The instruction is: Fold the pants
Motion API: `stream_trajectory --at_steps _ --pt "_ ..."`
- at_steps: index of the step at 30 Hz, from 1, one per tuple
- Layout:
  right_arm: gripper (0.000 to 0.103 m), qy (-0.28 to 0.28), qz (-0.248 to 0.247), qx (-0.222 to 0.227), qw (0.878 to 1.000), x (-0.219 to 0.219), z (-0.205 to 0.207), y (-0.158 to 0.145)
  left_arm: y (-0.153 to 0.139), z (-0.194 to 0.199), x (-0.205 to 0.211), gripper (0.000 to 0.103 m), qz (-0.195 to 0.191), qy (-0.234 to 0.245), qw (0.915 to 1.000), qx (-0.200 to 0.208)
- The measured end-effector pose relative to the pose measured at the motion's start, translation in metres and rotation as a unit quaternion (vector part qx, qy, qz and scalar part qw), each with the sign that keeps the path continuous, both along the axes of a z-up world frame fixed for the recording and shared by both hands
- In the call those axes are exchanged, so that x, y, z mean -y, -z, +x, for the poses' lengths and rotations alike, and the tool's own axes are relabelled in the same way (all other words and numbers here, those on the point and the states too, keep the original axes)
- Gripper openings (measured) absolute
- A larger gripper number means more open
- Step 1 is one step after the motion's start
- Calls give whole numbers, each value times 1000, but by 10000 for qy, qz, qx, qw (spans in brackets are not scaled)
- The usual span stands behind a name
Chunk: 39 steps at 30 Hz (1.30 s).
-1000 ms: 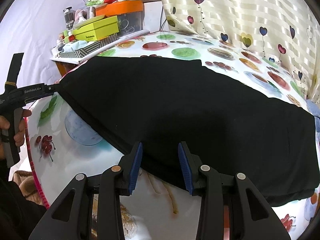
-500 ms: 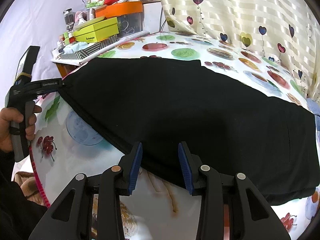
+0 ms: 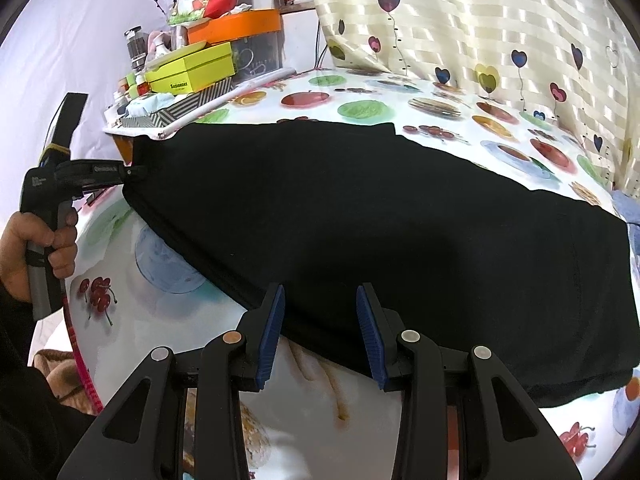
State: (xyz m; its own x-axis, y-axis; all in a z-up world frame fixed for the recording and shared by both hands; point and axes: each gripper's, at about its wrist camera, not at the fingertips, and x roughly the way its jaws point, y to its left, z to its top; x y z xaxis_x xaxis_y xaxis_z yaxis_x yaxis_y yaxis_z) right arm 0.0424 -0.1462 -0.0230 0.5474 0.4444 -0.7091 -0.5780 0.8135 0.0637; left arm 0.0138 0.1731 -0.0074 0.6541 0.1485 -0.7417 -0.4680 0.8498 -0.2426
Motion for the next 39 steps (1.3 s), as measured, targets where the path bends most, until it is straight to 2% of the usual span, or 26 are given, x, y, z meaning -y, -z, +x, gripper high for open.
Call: stream_trajectory --at_steps 3,6,14,19,25,31,35,39 --pt "39 49 27 -3 10000 3 1 -1 -5 -10 -12 8 -447 104 9980 444" --pt "39 84 71 -6 9999 4 3 -1 -13 -14 -14 8 -583 266 9951 756" --pt "39 162 161 -10 9997 8 4 -2 -37 -6 6 8 -640 785 9886 1113" --pt "39 286 244 -27 9993 16 6 -2 -55 9 36 8 -667 1290 9809 1294" --pt "39 474 361 -33 9982 29 7 -4 -72 29 85 8 -744 2048 9654 1431" --pt "39 734 443 -47 9963 47 8 -5 -76 46 147 8 -832 3025 9388 1424" --pt "39 941 512 -95 9942 62 11 -5 -58 57 190 8 -850 3602 9222 1125" --pt "39 1103 575 -142 9921 73 11 -4 -24 67 217 8 -828 3935 9140 542"
